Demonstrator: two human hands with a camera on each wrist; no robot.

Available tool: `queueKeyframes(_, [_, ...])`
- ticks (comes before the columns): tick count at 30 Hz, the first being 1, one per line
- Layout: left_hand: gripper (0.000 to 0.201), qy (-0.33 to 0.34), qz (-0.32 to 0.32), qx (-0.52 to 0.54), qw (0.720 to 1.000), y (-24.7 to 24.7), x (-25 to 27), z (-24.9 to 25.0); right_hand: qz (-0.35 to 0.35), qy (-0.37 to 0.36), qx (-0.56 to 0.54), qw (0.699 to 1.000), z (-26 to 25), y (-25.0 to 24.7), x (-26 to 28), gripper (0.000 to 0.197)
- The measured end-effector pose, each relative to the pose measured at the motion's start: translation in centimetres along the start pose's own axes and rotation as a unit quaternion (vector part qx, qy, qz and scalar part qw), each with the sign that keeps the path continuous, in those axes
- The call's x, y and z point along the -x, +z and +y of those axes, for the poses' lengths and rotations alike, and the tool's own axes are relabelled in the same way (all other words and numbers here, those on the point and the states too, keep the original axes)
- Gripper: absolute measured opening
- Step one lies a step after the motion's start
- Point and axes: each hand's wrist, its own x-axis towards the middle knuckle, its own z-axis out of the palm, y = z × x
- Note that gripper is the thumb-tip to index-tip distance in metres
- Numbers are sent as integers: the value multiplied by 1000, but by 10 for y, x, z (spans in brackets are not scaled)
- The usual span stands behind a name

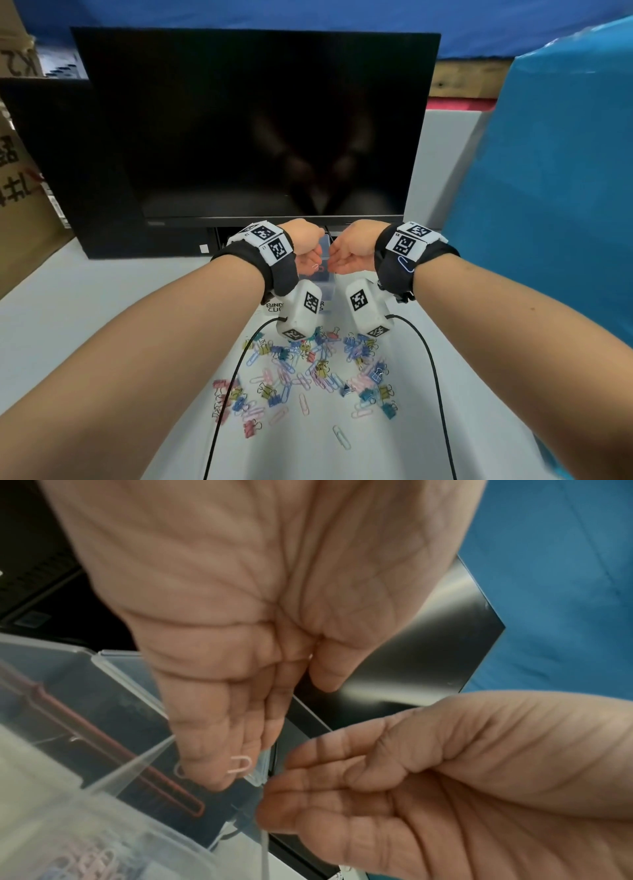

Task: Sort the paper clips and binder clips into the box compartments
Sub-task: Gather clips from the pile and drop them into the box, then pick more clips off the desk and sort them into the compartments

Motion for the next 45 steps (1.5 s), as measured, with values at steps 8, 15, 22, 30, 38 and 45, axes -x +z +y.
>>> queueKeyframes(8, [33, 107, -4, -120, 987, 6, 27, -10, 25, -40, 96, 994, 7, -7, 41, 18])
queueKeyframes(15, [18, 258, -33, -511, 819, 0, 60, -61, 34, -18, 374, 927, 45, -2, 80, 21])
queueKeyframes(22, [51, 281, -66, -577, 764, 24, 70, -112, 15, -75, 495, 865, 97, 21, 99, 16])
queueKeyframes(30, [24, 274, -41, -601, 750, 59, 69, -121, 32, -130, 572, 809, 111, 46, 85, 25])
queueKeyframes(38, [12, 294, 15, -510, 808, 29, 67, -112, 65, -158, 532, 829, 111, 28, 84, 19])
queueKeyframes(45, [8, 257, 56, -488, 833, -31, 64, -115, 95, -87, 510, 850, 119, -8, 87, 11])
